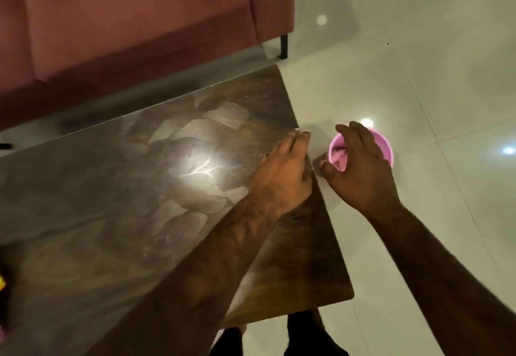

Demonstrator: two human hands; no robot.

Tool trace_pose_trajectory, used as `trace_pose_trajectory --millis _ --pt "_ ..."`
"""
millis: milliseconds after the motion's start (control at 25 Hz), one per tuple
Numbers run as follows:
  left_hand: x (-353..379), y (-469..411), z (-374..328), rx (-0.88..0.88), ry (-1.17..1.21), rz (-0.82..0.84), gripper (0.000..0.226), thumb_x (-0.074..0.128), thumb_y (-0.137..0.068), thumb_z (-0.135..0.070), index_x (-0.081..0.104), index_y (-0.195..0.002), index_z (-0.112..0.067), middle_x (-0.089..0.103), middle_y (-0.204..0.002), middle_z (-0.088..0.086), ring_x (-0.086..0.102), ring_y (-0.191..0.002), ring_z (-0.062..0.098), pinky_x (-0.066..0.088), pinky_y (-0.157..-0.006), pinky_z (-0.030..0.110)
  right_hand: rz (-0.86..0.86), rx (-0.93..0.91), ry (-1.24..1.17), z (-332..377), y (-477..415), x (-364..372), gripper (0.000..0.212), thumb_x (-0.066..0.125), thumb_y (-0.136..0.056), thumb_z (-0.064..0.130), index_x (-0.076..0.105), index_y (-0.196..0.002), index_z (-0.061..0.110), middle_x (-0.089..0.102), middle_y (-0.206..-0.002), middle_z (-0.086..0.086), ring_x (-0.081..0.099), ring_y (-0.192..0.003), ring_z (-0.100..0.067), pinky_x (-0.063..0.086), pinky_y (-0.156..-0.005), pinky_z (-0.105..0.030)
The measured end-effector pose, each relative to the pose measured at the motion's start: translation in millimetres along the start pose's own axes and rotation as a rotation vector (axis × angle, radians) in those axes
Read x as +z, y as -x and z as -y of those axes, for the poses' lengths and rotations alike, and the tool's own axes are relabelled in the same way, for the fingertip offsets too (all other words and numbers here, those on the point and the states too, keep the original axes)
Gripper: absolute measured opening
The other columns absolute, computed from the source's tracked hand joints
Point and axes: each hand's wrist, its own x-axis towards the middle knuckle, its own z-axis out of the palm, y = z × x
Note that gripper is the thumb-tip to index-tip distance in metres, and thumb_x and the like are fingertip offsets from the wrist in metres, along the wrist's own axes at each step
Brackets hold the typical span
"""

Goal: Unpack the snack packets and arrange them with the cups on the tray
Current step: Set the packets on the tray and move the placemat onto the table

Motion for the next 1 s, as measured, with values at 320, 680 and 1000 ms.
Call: trace_pose_trajectory --millis 320,680,1000 --pt "-67 125 118 -0.157 -0.043 -0.145 0.089 0.065 -0.087 -0.025 0.016 -0.161 -0.026 0.013 -0.171 0.002 0.016 -0.156 0.025 0.026 -0.123 0.047 0.15 -0.197 0.141 159 67 43 0.084 0.07 -0.088 0.046 0.032 -0.16 0.028 0.024 -0.172 -0.001 0.035 -0.155 -0.03 0.04 -0.118 -0.057" --pt "-120 333 288 -0.353 -0.02 -0.276 0.085 0.063 -0.087 -0.029 0.017 -0.16 -0.024 0.012 -0.171 0.002 0.015 -0.156 0.025 0.026 -0.121 0.046 0.256 -0.386 0.281 359 191 138 0.084 0.066 -0.089 0.053 0.026 -0.161 0.034 0.019 -0.173 0.005 0.03 -0.157 -0.025 0.037 -0.116 -0.057" --pt "-152 453 390 -0.523 0.034 -0.376 0.081 0.061 -0.089 -0.031 0.022 -0.159 -0.021 0.014 -0.17 0.003 0.017 -0.155 0.024 0.029 -0.119 0.042 0.408 -0.575 0.352 492 264 213 0.085 0.065 -0.089 0.054 0.025 -0.162 0.035 0.02 -0.173 0.005 0.032 -0.157 -0.025 0.035 -0.119 -0.056"
